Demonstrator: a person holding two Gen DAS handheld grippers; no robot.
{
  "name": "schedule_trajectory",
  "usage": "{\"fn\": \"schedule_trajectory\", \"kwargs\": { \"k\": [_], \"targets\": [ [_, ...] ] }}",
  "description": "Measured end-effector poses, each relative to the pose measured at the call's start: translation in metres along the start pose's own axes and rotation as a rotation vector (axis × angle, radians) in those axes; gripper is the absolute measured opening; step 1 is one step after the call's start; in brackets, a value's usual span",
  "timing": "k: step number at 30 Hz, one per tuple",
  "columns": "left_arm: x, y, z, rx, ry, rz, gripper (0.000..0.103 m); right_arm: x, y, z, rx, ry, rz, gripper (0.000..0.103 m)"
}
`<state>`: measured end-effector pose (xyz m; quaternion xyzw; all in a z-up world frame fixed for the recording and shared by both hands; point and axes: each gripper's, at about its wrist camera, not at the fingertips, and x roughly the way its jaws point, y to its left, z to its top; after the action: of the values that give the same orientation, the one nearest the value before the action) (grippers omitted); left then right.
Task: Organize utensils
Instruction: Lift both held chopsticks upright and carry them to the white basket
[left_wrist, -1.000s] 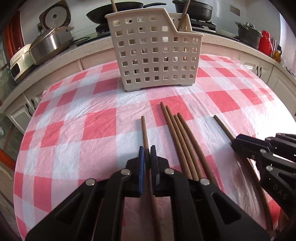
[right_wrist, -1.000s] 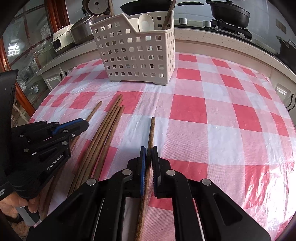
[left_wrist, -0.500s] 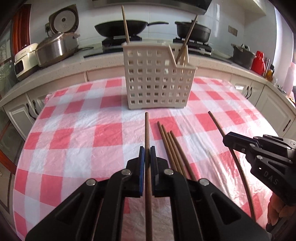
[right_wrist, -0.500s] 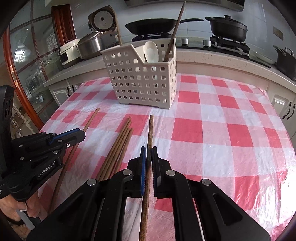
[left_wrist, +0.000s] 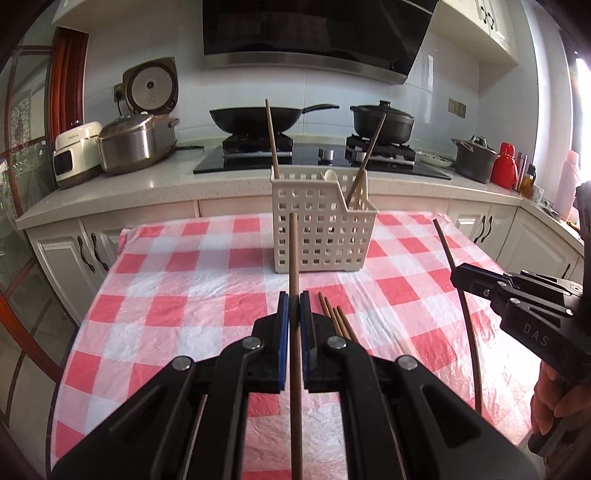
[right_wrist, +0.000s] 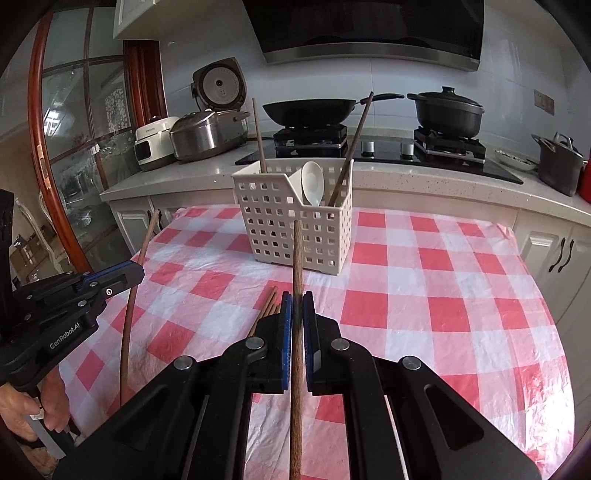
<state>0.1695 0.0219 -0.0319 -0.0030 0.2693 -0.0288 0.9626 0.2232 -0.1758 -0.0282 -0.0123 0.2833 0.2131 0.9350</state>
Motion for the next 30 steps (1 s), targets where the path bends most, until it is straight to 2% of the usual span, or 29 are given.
{"fn": "schedule_trajectory", "kwargs": {
  "k": [13, 30],
  "targets": [
    [-0.043, 0.002, 0.008, 0.006, -0.096, 0.025, 0.006, -0.037, 0.014, 0.011, -0.036, -0.085, -0.009, 0.006],
    [-0.066, -0.002, 0.009, 0.019, -0.144, 0.038, 0.006, -0.054, 0.014, 0.016, -0.031, -0.146, -0.014, 0.006]
  ]
}}
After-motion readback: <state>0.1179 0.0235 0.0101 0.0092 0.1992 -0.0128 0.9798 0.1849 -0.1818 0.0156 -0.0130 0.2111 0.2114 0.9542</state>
